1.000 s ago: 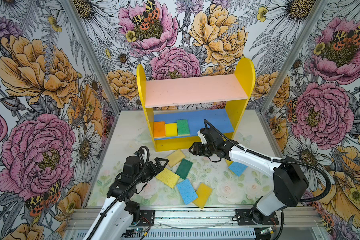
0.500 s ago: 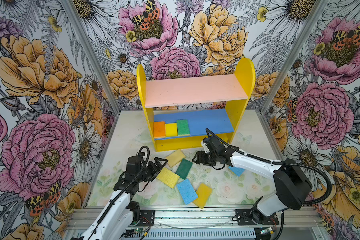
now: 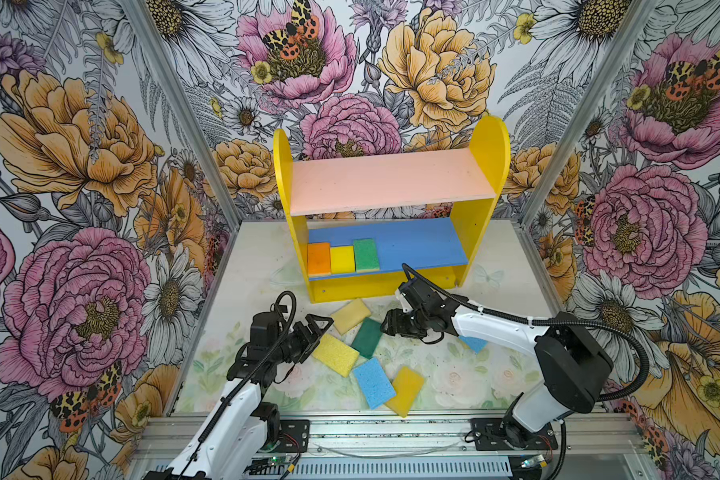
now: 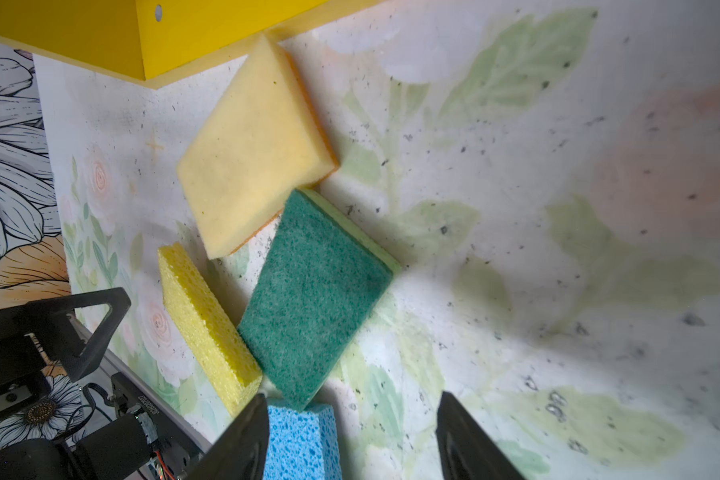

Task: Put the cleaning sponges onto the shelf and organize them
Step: 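Withdraw the right gripper from the shelf and lower it over the dark green sponge, then grasp the dark green scouring sponge with the right gripper and lift it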

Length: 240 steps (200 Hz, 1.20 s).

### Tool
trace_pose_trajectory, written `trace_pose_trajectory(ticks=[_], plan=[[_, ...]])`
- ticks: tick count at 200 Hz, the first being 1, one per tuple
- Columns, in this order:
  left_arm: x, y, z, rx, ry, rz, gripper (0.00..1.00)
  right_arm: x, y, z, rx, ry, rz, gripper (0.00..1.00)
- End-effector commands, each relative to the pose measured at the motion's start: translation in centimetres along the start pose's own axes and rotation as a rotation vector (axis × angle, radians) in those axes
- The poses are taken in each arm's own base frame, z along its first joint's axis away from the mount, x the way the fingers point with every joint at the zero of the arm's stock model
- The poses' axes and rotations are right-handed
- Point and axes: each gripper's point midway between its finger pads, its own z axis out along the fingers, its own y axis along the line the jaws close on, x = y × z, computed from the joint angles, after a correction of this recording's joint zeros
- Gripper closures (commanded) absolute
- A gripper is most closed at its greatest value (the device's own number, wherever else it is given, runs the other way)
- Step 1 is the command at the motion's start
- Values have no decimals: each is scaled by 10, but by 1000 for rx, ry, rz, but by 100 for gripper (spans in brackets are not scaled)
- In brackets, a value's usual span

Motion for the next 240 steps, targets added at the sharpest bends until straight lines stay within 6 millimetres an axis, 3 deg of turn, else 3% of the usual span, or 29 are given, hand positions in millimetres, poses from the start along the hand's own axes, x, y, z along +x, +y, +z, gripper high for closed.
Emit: trace_pose_trajectory(ticks=[1,40,46,168,240], plan=[[-3,-9,-2,31,-4,32,1,-9,14,7,-30,-20,3,35],[-2,-10,-3,32,-3,32,1,-12,19,22,-21,-42,50,38],[-2,-10,-3,29,-5,32,1,-4,25,27,-21,-32,37,39],[0,-12,-3,36,6,39,1,-8,10,58,68,-82,152,63],[0,-18,-6,48,3,45,1,-24,4,39,87,-206,158,98]])
